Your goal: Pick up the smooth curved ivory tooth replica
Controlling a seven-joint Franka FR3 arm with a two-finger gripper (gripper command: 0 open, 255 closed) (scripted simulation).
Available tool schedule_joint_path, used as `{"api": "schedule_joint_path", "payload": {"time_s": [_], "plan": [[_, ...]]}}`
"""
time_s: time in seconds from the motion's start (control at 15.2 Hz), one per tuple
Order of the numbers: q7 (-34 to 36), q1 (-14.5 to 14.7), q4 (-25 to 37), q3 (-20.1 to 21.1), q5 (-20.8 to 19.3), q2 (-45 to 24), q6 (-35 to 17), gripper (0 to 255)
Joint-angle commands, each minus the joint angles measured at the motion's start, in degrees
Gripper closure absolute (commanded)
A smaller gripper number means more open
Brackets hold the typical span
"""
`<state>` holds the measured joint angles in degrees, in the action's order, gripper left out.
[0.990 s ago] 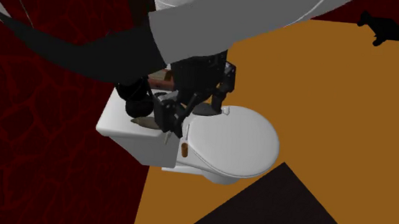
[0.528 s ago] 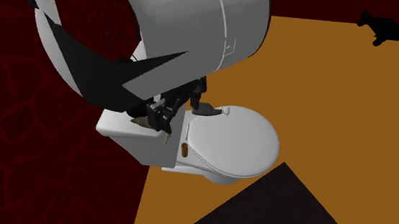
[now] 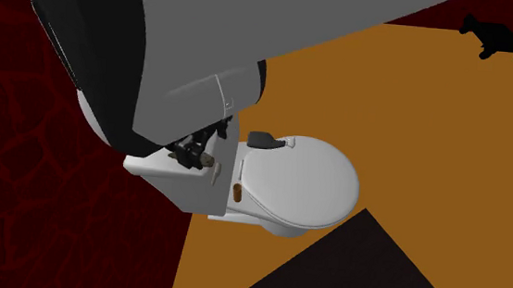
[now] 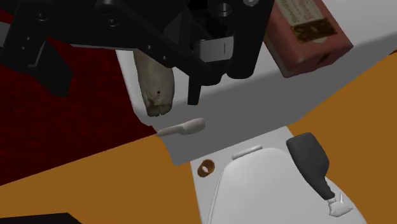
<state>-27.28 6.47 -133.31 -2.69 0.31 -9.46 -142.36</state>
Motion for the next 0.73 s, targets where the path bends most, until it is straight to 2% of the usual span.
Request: {"api": "schedule_joint_path", "payload": {"time_s": [0.0, 0.26, 0.66], "plan": [[-2.5, 0.1, 2.9, 0.6, 0.1, -4.9, -2.7, 0], [-6.1, 0.2, 8.8, 1.9, -0.5, -13.0, -6.1, 0], [-6.2, 0.2, 9.3, 1.9, -0.4, -17.1, -9.7, 0]]}}
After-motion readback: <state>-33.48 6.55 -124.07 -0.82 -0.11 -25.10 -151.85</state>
